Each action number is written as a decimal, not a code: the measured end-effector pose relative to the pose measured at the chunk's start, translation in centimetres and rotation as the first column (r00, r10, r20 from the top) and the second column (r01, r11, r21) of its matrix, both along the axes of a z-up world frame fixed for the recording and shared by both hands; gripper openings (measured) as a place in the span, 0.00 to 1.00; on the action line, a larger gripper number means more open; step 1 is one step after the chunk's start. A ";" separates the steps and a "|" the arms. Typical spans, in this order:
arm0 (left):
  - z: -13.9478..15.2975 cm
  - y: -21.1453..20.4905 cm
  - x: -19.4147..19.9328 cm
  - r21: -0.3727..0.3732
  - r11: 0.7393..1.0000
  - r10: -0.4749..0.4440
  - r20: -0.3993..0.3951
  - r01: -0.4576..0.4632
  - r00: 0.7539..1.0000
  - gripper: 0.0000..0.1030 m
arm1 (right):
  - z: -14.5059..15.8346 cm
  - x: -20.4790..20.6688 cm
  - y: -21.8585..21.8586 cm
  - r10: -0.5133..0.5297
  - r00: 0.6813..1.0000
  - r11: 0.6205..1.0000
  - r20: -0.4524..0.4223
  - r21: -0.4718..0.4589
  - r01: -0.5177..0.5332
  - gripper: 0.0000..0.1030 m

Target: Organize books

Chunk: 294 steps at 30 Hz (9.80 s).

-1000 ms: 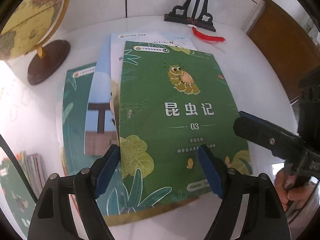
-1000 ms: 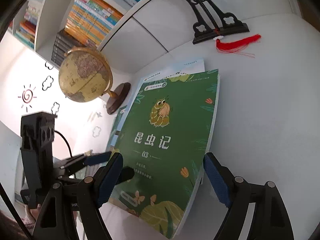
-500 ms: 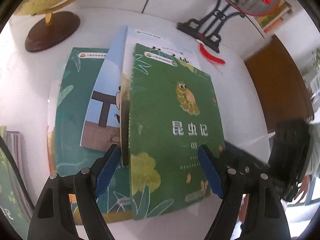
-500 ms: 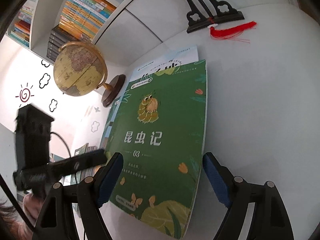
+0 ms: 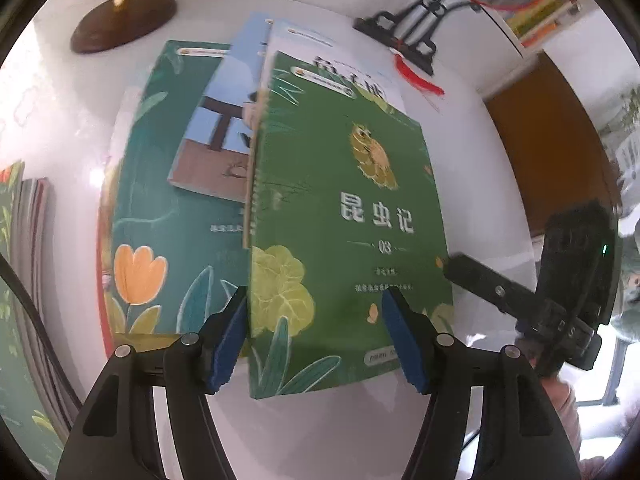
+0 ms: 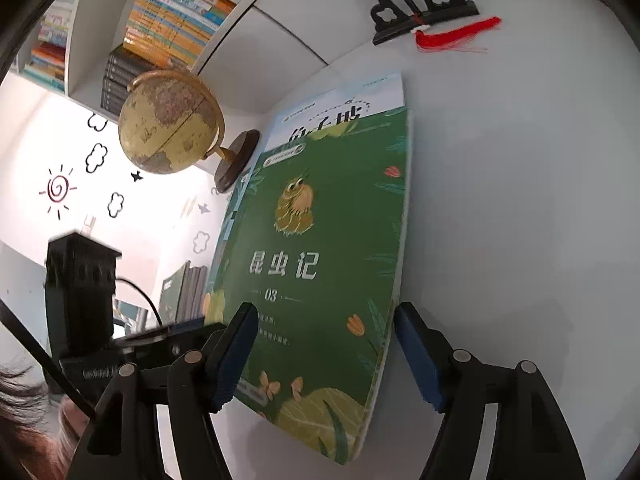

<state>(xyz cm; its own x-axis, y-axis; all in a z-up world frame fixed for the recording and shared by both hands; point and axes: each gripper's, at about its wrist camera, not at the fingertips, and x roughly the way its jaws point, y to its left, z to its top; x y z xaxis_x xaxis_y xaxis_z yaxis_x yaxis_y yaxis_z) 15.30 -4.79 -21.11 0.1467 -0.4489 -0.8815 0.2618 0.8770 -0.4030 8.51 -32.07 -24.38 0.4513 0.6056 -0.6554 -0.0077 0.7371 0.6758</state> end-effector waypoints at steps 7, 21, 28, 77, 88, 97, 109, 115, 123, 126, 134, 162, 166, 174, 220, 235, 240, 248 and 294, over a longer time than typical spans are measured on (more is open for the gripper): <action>-1.0 -0.7 2.0 -0.077 0.997 -0.018 -0.023 0.016 1.000 0.59 | -1.0 -2.9 -1.4 -0.089 0.996 0.981 -0.020 0.168 0.091 0.64; -1.4 0.4 -2.8 -0.034 0.999 -0.034 -0.067 0.031 0.997 0.57 | 0.0 -6.5 -1.1 -0.099 0.995 0.979 0.027 0.183 0.093 0.43; -2.2 1.6 -3.5 0.015 1.000 -0.013 -0.080 0.014 0.997 0.56 | -1.5 -6.0 0.3 -0.087 0.996 0.983 -0.032 0.158 0.091 0.45; 4.5 9.5 -5.4 -0.097 0.988 0.129 0.122 -0.117 0.984 0.57 | 6.3 -5.7 14.2 0.349 0.905 0.838 0.242 -0.512 -0.187 0.25; 6.0 13.4 -5.8 -0.106 0.984 0.159 0.206 -0.140 0.965 0.57 | 8.1 -5.2 19.1 0.412 0.865 0.783 0.286 -0.598 -0.175 0.25; 7.6 15.2 -5.3 -0.141 0.980 0.169 0.219 -0.140 0.961 0.57 | 9.2 -4.8 20.8 0.390 0.863 0.792 0.321 -0.595 -0.136 0.24; 10.7 16.9 -5.6 -0.194 0.977 0.144 0.268 -0.093 0.953 0.57 | 13.7 -5.8 22.7 0.357 0.852 0.789 0.382 -0.612 -0.056 0.24; 12.8 17.3 -6.0 -0.233 0.970 0.136 0.282 -0.069 0.950 0.57 | 16.5 -6.5 23.2 0.356 0.841 0.777 0.407 -0.629 -0.025 0.24; 16.7 17.6 -6.8 -0.256 0.966 0.119 0.302 -0.040 0.946 0.57 | 20.4 -8.2 23.7 0.347 0.837 0.767 0.423 -0.642 0.006 0.24; 18.1 17.8 -6.9 -0.244 0.969 0.114 0.309 -0.038 0.944 0.57 | 21.7 -8.6 23.9 0.348 0.837 0.767 0.422 -0.642 0.005 0.24; 17.0 23.3 -7.4 -0.184 0.971 0.200 0.295 -0.150 0.934 0.57 | 21.3 -8.2 27.1 0.402 0.810 0.796 0.426 -0.600 -0.080 0.24; 2.2 32.1 -6.5 -0.030 0.918 0.396 0.098 -0.395 0.913 0.60 | 3.2 -3.4 34.4 0.359 0.933 0.903 0.002 -0.252 -0.347 0.31; 2.0 31.8 -6.3 0.006 0.925 0.377 0.100 -0.380 0.921 0.60 | 3.5 -3.5 33.9 0.356 0.934 0.890 -0.002 -0.304 -0.340 0.46; 2.8 29.2 -4.6 0.001 0.935 0.353 0.114 -0.356 0.929 0.64 | 2.6 -4.1 28.7 0.251 0.968 0.886 -0.029 -0.395 -0.241 0.54; 0.3 -4.9 3.5 0.189 0.980 -0.107 0.203 0.068 0.973 0.75 | 0.6 3.6 1.7 -0.081 0.995 0.984 0.066 -0.155 0.091 0.77; 1.6 -1.0 -2.0 0.134 0.984 -0.133 0.118 0.117 0.984 0.75 | 1.0 1.1 3.1 0.046 0.998 0.992 -0.045 -0.116 -0.051 0.86; 1.1 1.9 -3.2 0.131 0.989 -0.085 0.094 0.072 0.992 0.75 | 0.9 0.2 4.7 0.159 0.985 0.984 -0.062 -0.075 -0.163 0.87; 1.0 3.8 0.9 0.038 0.999 0.023 0.128 -0.028 0.992 0.75 | 0.3 2.4 4.6 0.101 0.995 0.994 0.003 -0.035 -0.100 0.86; 6.3 11.1 -2.4 -0.223 0.971 0.153 0.286 -0.090 0.946 0.61 | 8.1 -3.0 10.1 0.151 0.969 0.981 0.197 -0.148 -0.123 0.14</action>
